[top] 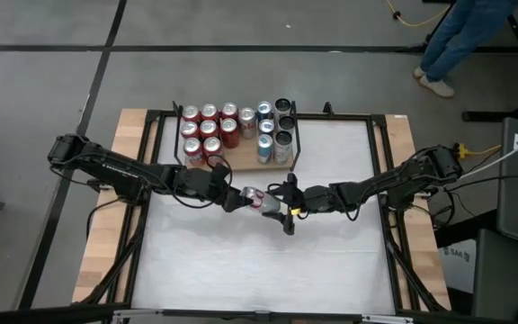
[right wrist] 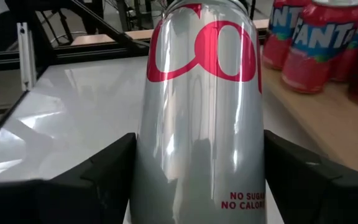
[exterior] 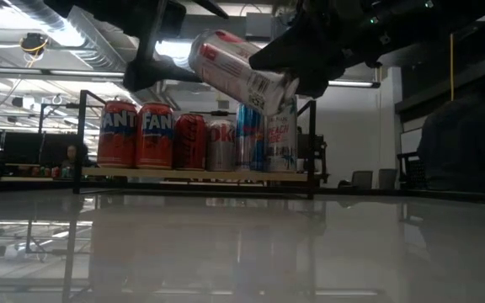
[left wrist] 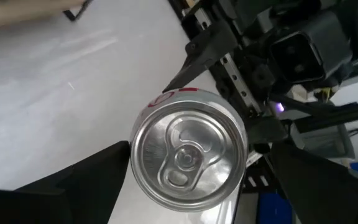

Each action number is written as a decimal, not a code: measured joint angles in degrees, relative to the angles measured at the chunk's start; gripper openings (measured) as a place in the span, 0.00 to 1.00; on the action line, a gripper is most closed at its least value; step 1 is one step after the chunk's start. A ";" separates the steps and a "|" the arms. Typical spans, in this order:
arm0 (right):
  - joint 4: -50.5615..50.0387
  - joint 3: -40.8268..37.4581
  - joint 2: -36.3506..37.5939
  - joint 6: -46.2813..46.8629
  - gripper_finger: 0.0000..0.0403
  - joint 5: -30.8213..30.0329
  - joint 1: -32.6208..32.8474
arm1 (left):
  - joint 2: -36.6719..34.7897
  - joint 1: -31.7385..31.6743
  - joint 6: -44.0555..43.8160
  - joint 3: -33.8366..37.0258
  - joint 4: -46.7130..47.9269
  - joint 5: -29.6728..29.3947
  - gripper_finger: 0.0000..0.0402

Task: Place canned beverage on shelf
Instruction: Put the red silver soda can on the shelf aligned with the other red silver soda can

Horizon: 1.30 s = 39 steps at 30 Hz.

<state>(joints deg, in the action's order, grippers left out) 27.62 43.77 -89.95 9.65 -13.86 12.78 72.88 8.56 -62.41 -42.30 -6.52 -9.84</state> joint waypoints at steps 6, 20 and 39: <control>0.12 0.00 0.00 -1.37 0.73 -1.62 0.02 | 0.00 -0.04 0.00 0.00 -1.31 -0.48 0.96; 2.28 0.22 0.00 -2.58 0.73 -4.17 -0.07 | 0.00 0.09 0.00 0.00 -1.91 -4.71 0.96; 2.21 0.24 0.00 -2.93 0.73 -5.21 -0.07 | 5.95 0.13 0.04 -0.02 -6.35 -5.69 0.95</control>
<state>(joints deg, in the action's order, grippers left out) 29.83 44.01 -89.95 6.72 -19.07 12.71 78.83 8.69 -62.37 -42.33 -12.87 -15.54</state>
